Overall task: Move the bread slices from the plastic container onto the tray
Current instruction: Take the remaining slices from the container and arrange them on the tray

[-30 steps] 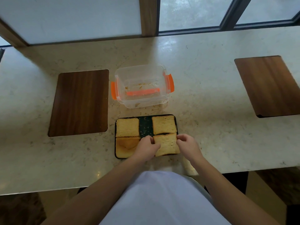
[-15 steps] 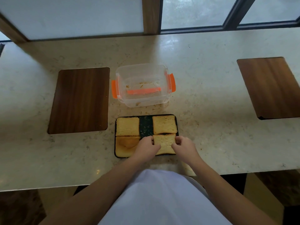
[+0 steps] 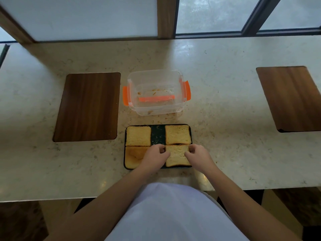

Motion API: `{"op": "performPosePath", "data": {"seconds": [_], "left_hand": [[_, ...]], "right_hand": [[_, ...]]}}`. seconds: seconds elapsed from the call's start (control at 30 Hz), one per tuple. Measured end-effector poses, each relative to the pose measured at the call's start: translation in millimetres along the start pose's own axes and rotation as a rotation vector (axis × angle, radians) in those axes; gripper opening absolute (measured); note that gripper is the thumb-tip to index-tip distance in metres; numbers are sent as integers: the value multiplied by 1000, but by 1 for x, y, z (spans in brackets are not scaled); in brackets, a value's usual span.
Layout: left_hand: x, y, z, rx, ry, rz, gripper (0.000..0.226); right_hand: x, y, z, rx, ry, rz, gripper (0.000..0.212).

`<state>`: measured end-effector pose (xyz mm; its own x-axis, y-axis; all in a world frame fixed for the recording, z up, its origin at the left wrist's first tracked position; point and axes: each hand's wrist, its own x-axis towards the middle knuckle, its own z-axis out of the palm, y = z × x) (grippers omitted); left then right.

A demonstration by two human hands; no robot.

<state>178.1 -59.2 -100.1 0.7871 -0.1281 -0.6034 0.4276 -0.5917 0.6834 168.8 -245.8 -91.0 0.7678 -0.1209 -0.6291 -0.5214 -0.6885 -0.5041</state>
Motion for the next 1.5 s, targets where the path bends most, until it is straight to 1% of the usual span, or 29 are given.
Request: {"op": "performPosePath", "data": {"seconds": [0.03, 0.07, 0.13, 0.17, 0.23, 0.3, 0.4, 0.47, 0.63, 1.0, 1.07, 1.1, 1.13, 1.17, 1.23, 1.27, 1.33, 1.4, 1.5], "left_hand": [[1, -4, -6, -23, 52, 2, 32], [1, -8, -15, -30, 124, 10, 34], [0, -20, -36, -27, 293, 21, 27], [0, -28, -46, -28, 374, 17, 25], [-3, -49, -66, -6, 515, -14, 25], [-6, -69, -79, 32, 570, -74, 28], [-8, -85, -82, 13, 497, -171, 35], [-9, -88, -79, -53, 448, -178, 38], [-11, -86, -79, -104, 404, -177, 39], [-14, -77, -68, -124, 374, -229, 40], [-13, -73, -69, -82, 393, -228, 40], [-12, -70, -69, -66, 411, -218, 39], [-12, -67, -69, -65, 431, -210, 39], [-11, -63, -69, -74, 444, -208, 39], [-8, -57, -68, -93, 427, -212, 40], [-6, -55, -68, -107, 400, -219, 42], [-3, -49, -69, -135, 336, -242, 49], [0, -46, -71, -150, 295, -267, 54], [3, -43, -72, -139, 259, -276, 58]], "right_hand": [[0, 1, 0, -4, 0, -3, 7], [0, 1, 0, 2, 5, 2, 14], [1, 3, 1, 14, 46, 7, 35], [1, 5, 2, 19, 60, 6, 39], [1, 6, 5, 26, 78, -6, 38], [1, 6, 9, 30, 80, -35, 42], [3, 5, 13, 30, 130, -43, 51], [4, 6, 15, 20, 162, -27, 57], [4, 9, 16, 43, 83, 3, 69], [10, 16, 0, 48, 81, 61, 67], [6, 9, 3, -73, 182, 34, 62], [5, 2, 6, -122, 244, -13, 59], [4, -5, 11, -108, 270, -74, 55], [3, -16, 16, -35, 235, -122, 52], [2, -35, 30, 135, 68, -149, 51], [4, -43, 38, 172, -13, -146, 52], [11, -57, 50, 171, -139, -113, 57], [17, -69, 58, 197, -210, -39, 62], [24, -78, 69, 246, -252, 47, 63]]}}
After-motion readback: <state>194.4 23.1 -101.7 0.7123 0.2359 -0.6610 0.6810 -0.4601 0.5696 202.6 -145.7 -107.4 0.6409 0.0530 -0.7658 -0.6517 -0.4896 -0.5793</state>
